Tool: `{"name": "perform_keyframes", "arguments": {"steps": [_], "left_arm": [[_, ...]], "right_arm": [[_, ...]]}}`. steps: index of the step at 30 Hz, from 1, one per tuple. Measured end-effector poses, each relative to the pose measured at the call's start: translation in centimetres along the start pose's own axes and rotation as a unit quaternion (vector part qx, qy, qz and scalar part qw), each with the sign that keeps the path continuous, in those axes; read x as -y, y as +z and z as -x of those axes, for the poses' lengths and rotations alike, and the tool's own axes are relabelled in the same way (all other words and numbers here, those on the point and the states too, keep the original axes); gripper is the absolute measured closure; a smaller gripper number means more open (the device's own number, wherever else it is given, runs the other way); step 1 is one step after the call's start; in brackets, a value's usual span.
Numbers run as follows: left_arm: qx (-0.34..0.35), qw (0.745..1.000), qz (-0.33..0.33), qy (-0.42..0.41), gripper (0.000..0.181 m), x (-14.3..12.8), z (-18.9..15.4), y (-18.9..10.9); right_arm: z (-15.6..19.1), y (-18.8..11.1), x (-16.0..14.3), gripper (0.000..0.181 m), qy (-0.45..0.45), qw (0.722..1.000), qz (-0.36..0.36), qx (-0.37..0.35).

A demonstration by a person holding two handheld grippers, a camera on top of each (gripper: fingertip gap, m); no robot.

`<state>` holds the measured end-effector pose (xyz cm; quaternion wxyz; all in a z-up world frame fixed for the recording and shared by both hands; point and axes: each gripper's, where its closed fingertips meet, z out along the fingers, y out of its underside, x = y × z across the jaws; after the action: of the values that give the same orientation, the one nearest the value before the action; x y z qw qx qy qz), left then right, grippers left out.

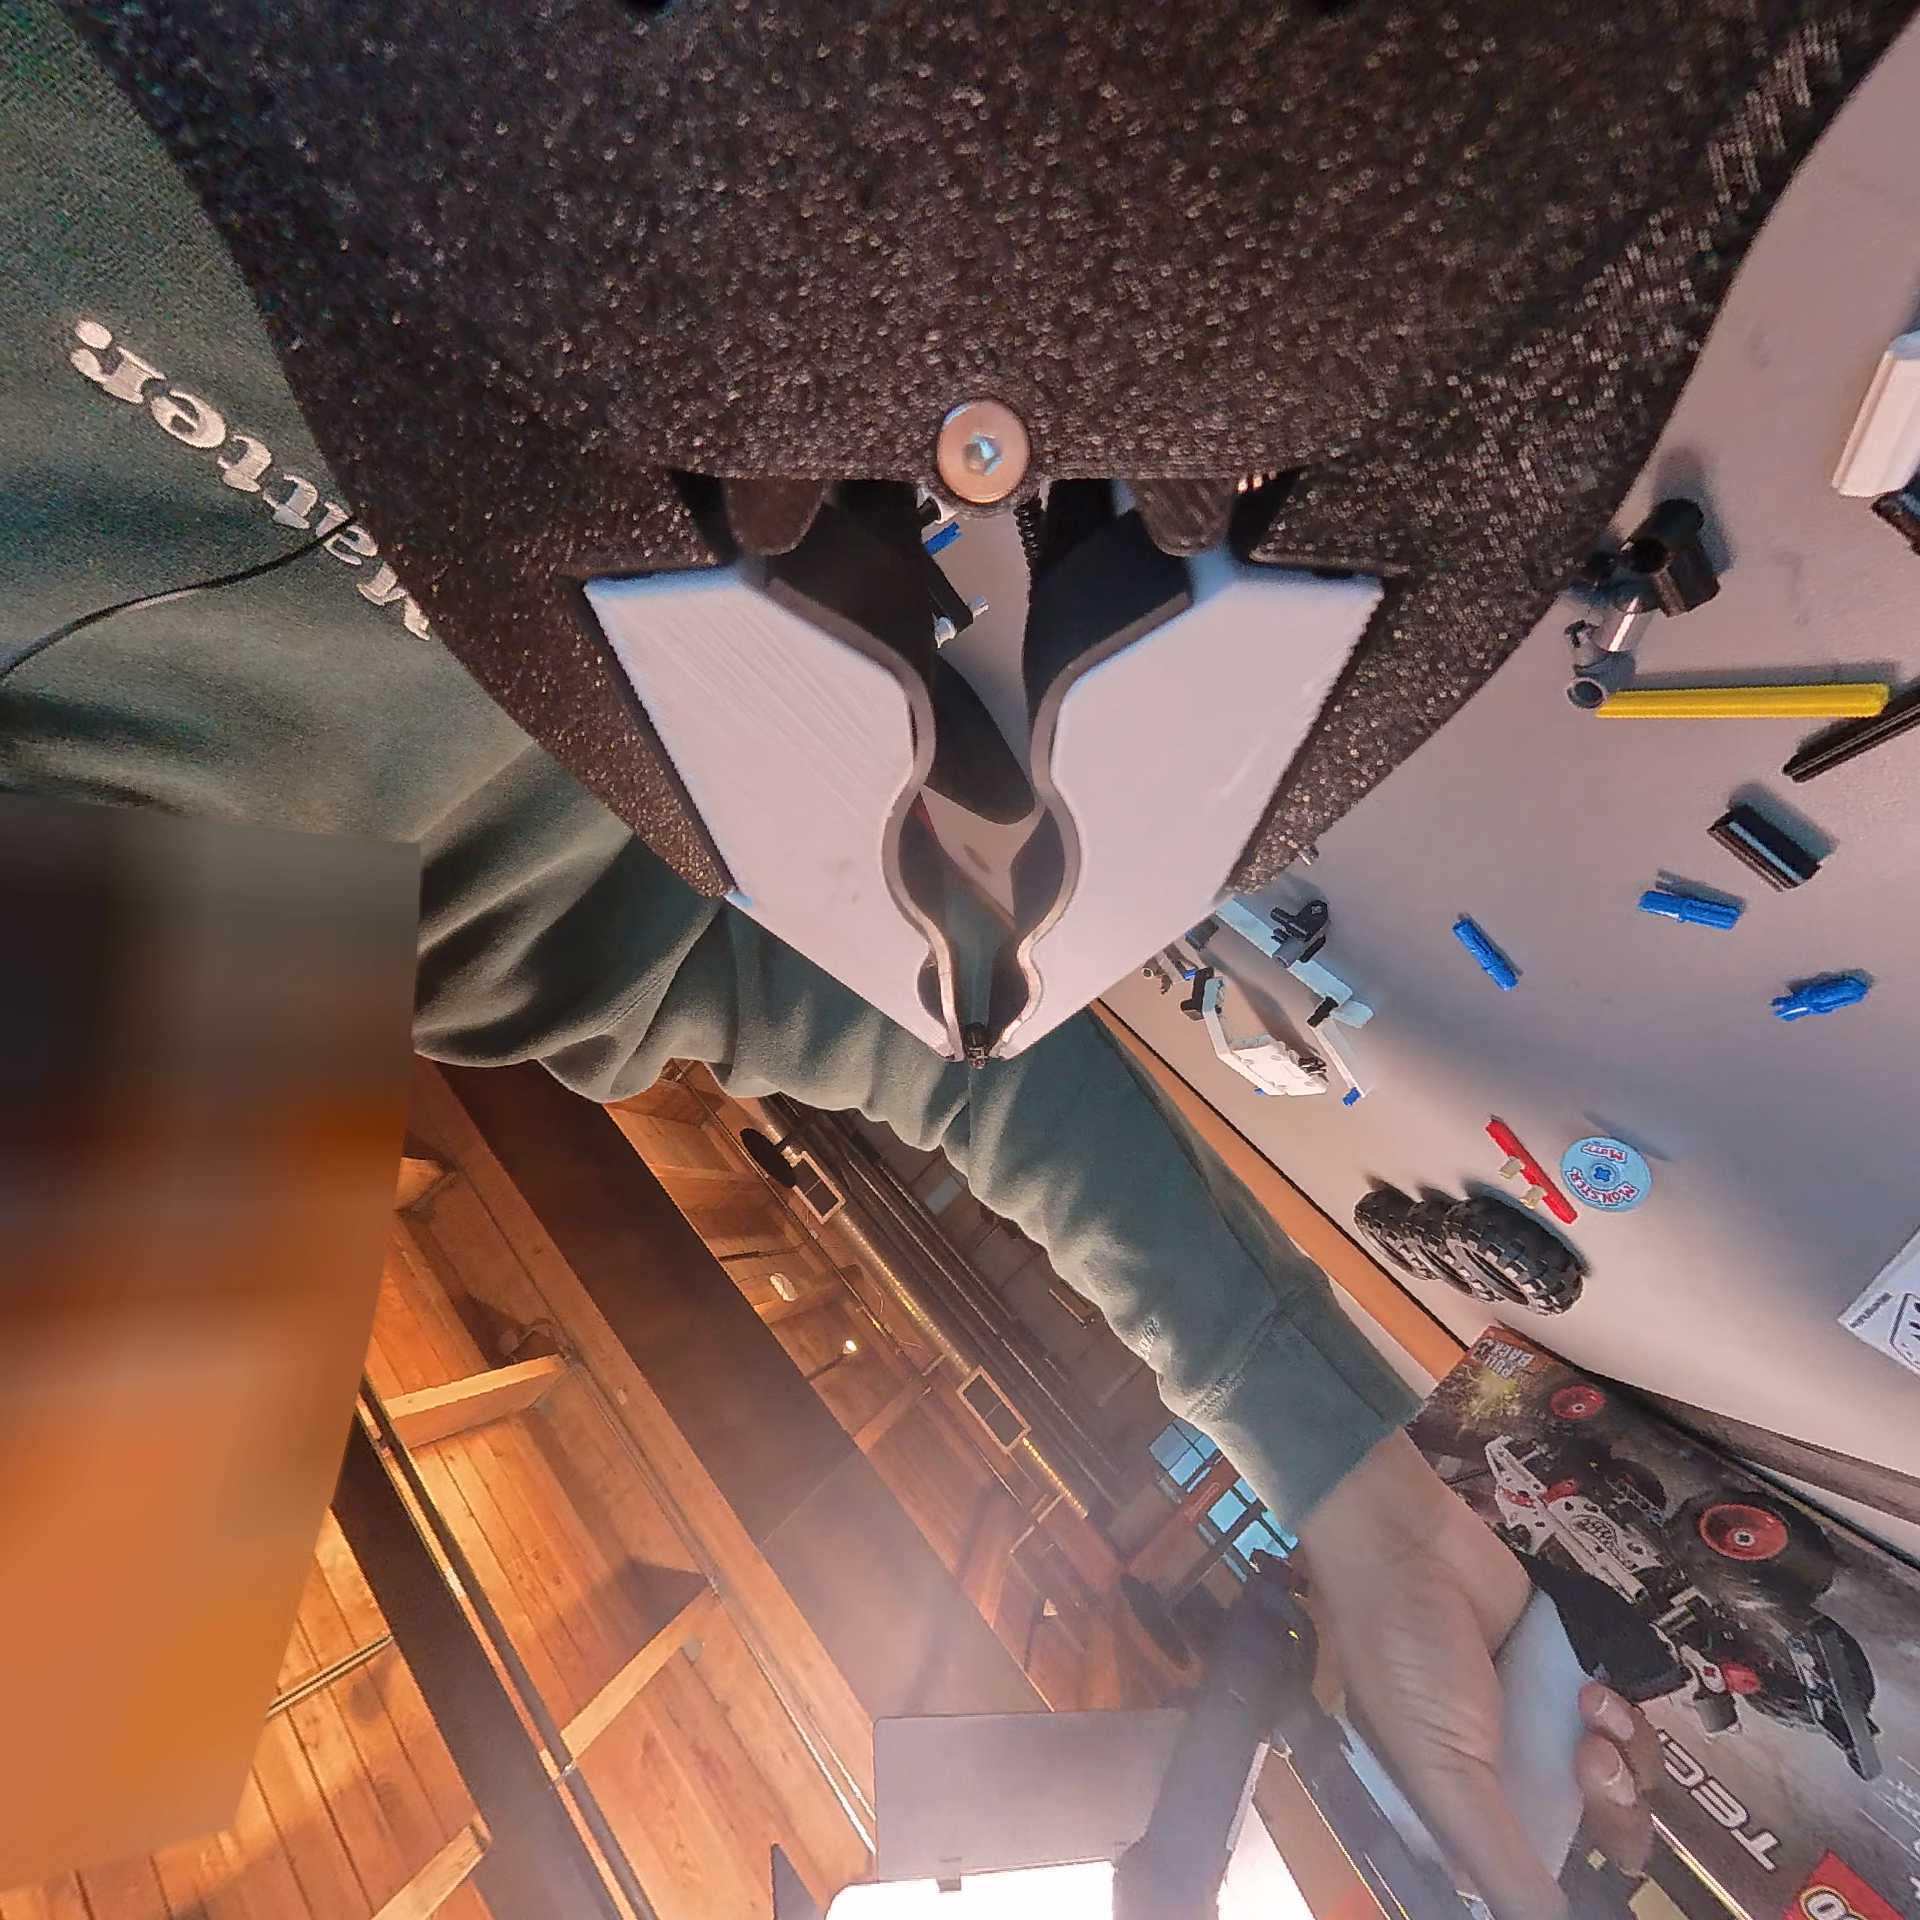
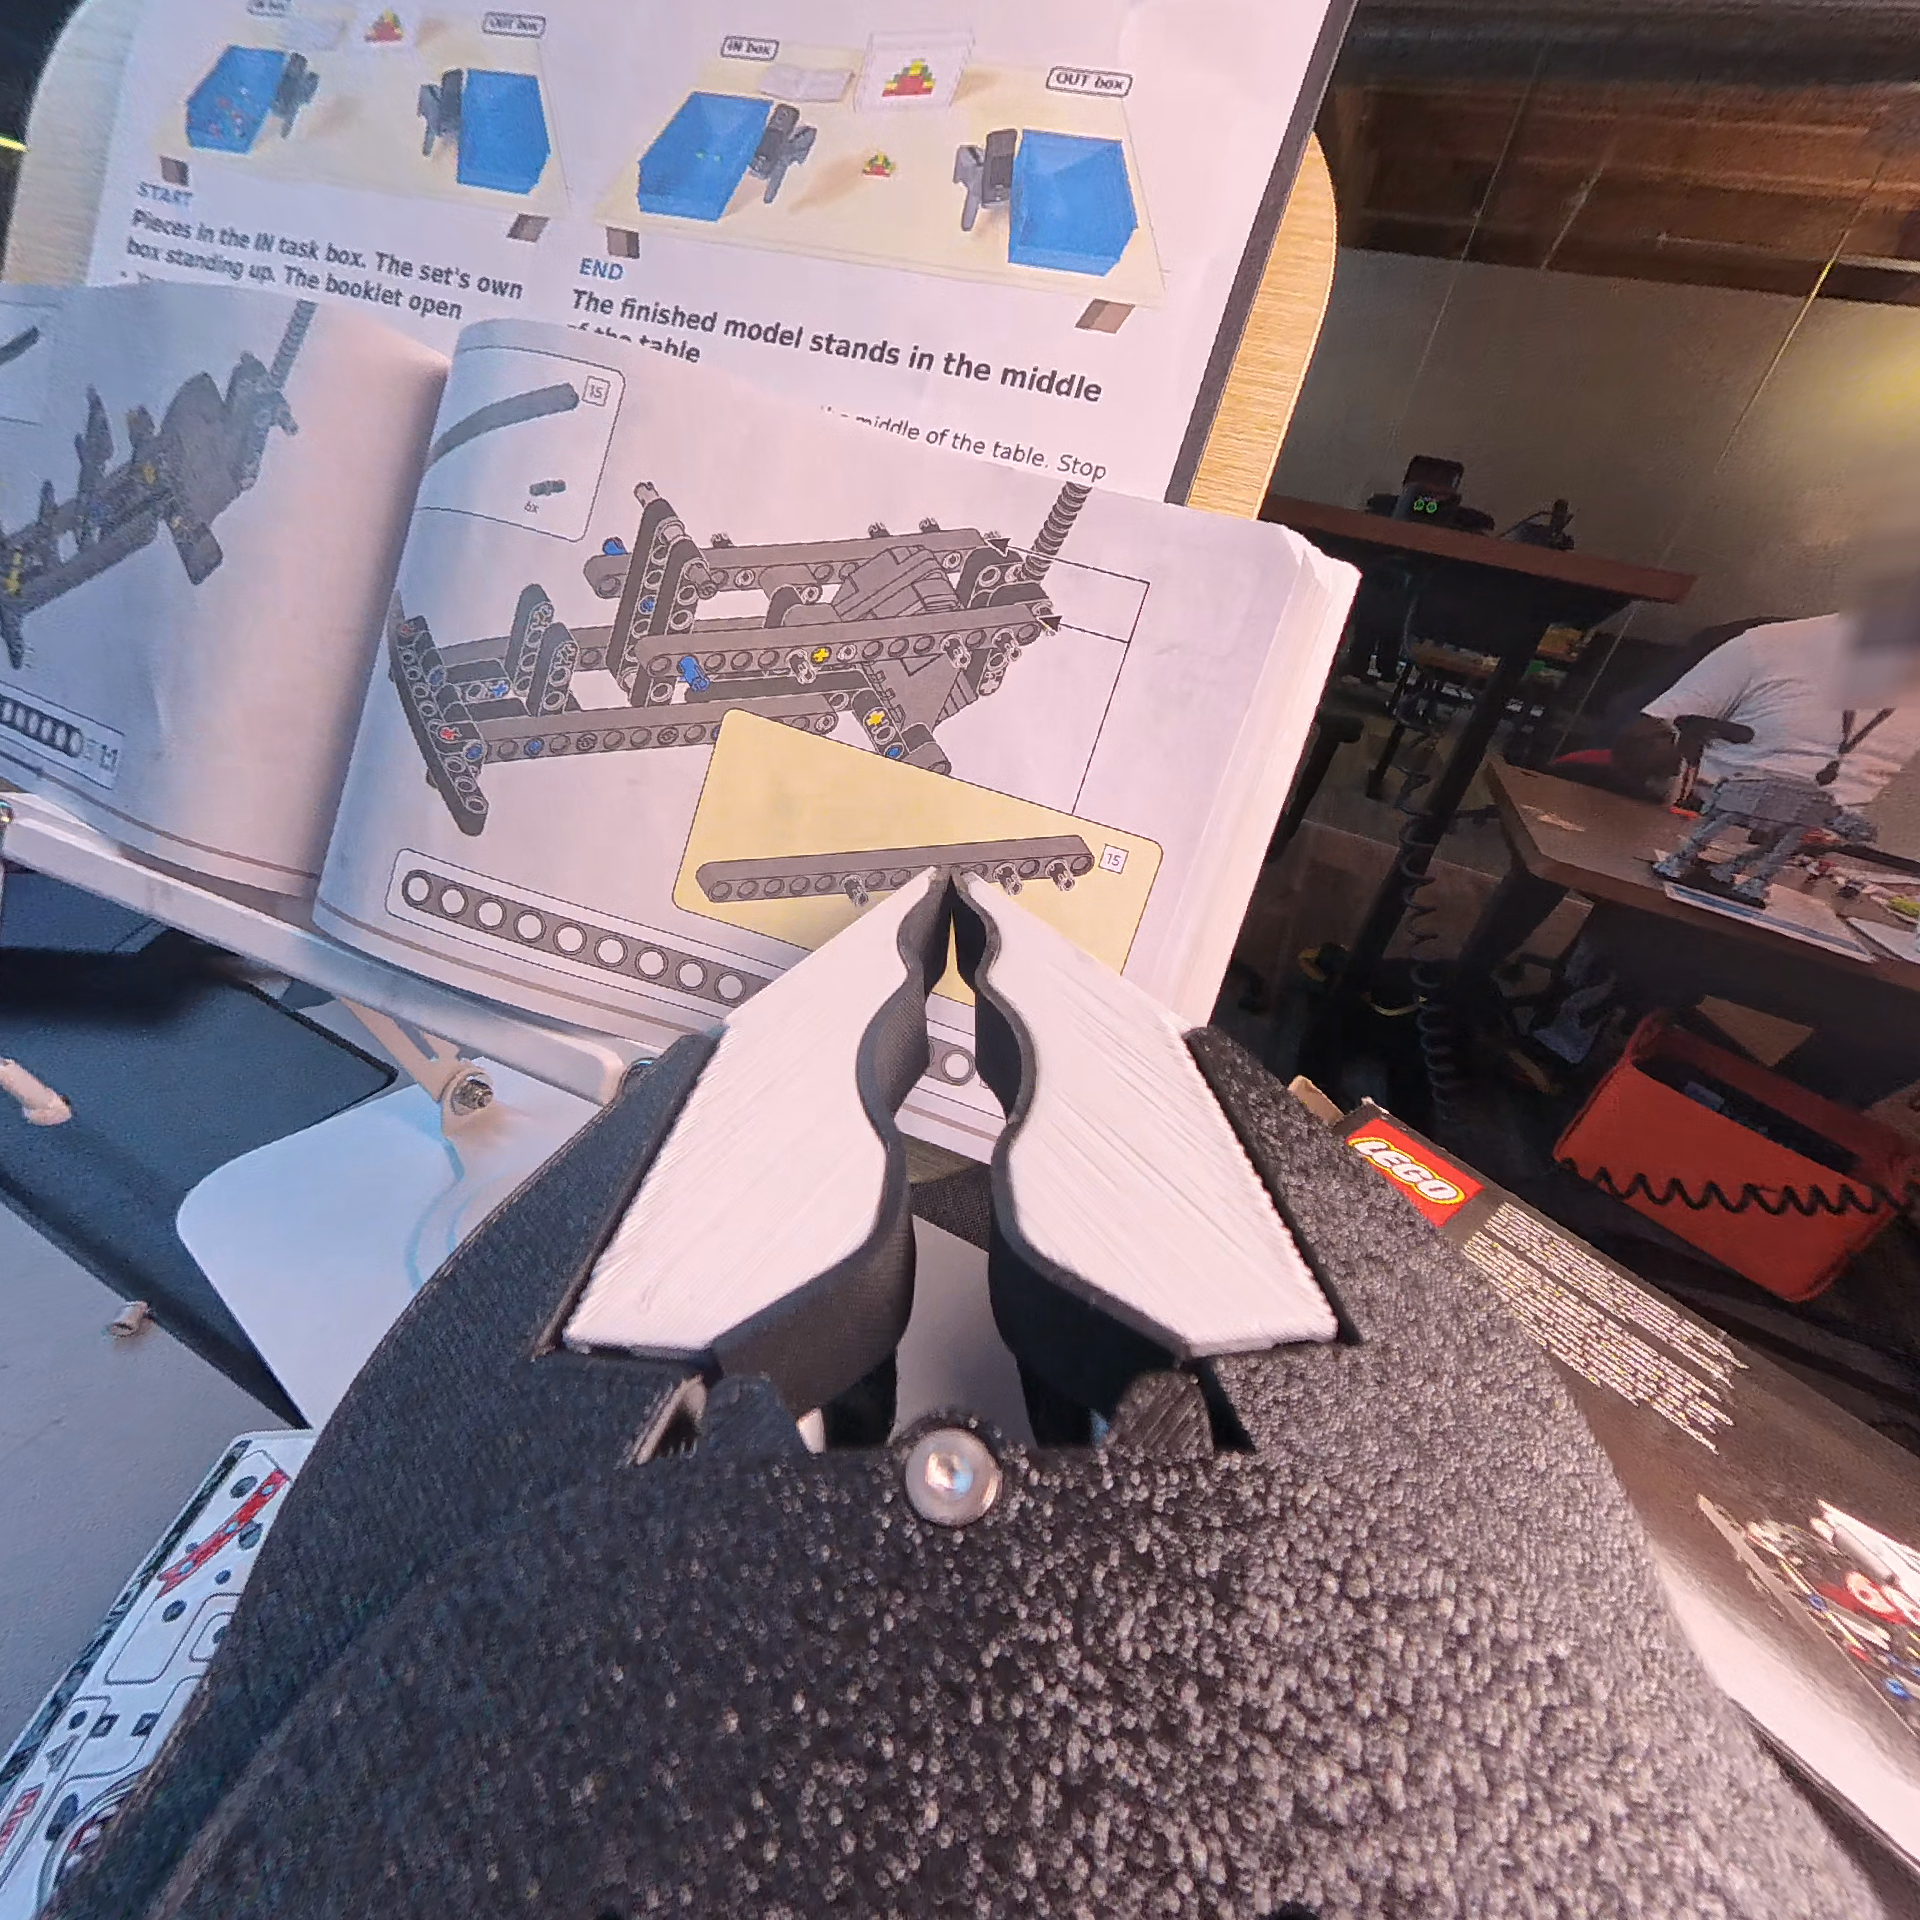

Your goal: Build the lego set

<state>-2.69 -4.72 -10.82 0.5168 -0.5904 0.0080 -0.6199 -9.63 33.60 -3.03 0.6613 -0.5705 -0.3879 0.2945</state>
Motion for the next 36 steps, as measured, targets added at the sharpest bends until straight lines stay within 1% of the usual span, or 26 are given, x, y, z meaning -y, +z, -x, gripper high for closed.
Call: {"name": "perform_keyframes", "arguments": {"steps": [20,36], "left_arm": [[-0.004,1.000,0.004,-0.002,0.177,-0.2,0.0,0.1],[-0.006,1.000,0.009,-0.002,0.177,-0.4,-0.1,0.2]], "right_arm": [[1.3,0.0,-0.1,0.181,-0.004,1.000,0.002,0.019],[1.8,0.2,-0.3,0.181,0.000,1.000,0.006,0.026]]}}
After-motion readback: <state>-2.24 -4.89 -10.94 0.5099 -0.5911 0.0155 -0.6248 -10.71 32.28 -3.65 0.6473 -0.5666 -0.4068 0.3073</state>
